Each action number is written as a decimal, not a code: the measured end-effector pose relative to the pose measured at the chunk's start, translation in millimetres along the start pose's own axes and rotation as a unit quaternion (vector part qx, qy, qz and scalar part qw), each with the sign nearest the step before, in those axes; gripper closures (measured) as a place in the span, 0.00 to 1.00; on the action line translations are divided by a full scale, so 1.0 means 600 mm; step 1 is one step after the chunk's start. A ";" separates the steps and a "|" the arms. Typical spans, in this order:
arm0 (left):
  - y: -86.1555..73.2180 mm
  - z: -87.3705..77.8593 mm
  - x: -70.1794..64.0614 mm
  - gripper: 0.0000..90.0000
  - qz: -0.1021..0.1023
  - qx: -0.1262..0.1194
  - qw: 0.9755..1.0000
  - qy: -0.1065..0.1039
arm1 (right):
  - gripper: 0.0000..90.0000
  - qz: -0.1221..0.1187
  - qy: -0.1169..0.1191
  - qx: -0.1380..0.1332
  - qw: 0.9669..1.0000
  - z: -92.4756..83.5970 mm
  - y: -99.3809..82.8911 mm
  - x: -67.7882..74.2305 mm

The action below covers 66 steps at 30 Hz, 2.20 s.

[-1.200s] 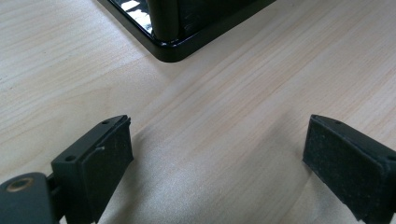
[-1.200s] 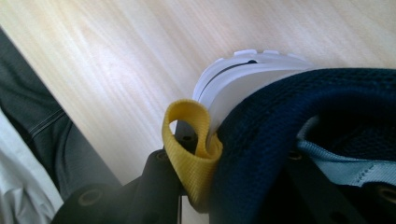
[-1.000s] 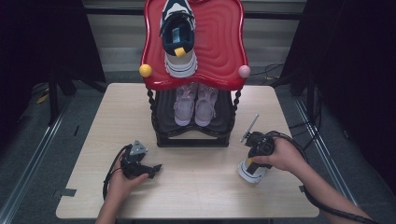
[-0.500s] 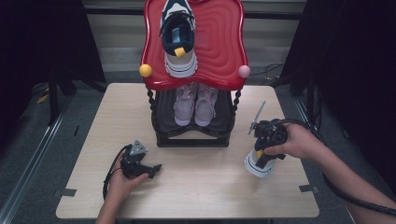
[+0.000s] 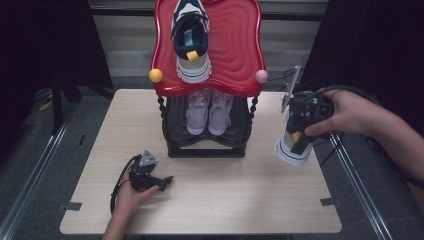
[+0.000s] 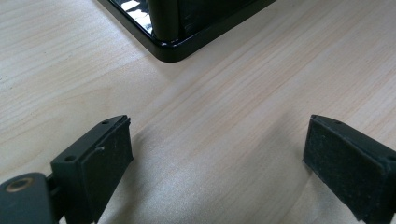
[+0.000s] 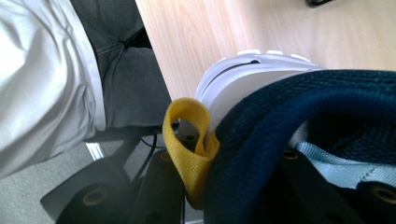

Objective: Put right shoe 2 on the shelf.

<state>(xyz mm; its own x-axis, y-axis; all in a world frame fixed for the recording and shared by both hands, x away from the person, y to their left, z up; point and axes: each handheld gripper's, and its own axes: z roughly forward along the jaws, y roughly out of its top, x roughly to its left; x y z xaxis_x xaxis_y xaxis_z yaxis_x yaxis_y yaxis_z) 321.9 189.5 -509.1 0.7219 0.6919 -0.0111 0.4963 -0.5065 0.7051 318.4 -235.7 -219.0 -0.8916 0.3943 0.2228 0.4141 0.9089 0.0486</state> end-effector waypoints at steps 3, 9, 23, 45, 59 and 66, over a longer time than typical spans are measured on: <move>0.000 0.000 0.000 0.08 0.000 0.000 1.000 0.000 | 0.82 -0.010 -0.011 0.002 1.000 -0.036 0.008 0.006; 0.000 0.000 0.000 0.08 0.000 -0.001 1.000 0.001 | 0.81 -0.040 -0.056 0.003 0.998 -0.126 0.039 0.025; 0.000 0.001 -0.001 0.08 -0.004 -0.003 1.000 0.000 | 0.81 -0.091 -0.172 0.020 0.981 -0.248 0.153 0.052; 0.000 0.001 0.000 0.07 0.002 0.000 1.000 0.002 | 0.80 -0.166 -0.212 0.038 0.962 -0.221 0.256 0.023; 0.000 0.002 -0.001 0.07 -0.001 -0.001 1.000 -0.004 | 0.79 -0.198 -0.244 0.039 0.949 -0.197 0.288 -0.002; 0.001 0.002 0.000 0.06 0.000 -0.001 1.000 -0.003 | 0.79 -0.213 -0.246 0.042 0.945 -0.182 0.299 -0.016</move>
<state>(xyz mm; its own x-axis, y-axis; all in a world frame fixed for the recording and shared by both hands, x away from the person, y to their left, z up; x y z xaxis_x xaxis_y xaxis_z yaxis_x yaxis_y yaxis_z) 322.5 188.5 -509.8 0.7249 0.6887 -0.0143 0.4946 -0.5059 0.7067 421.2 -91.1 -105.8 -0.9601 -0.0133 -0.2794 0.0009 0.9987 -0.0508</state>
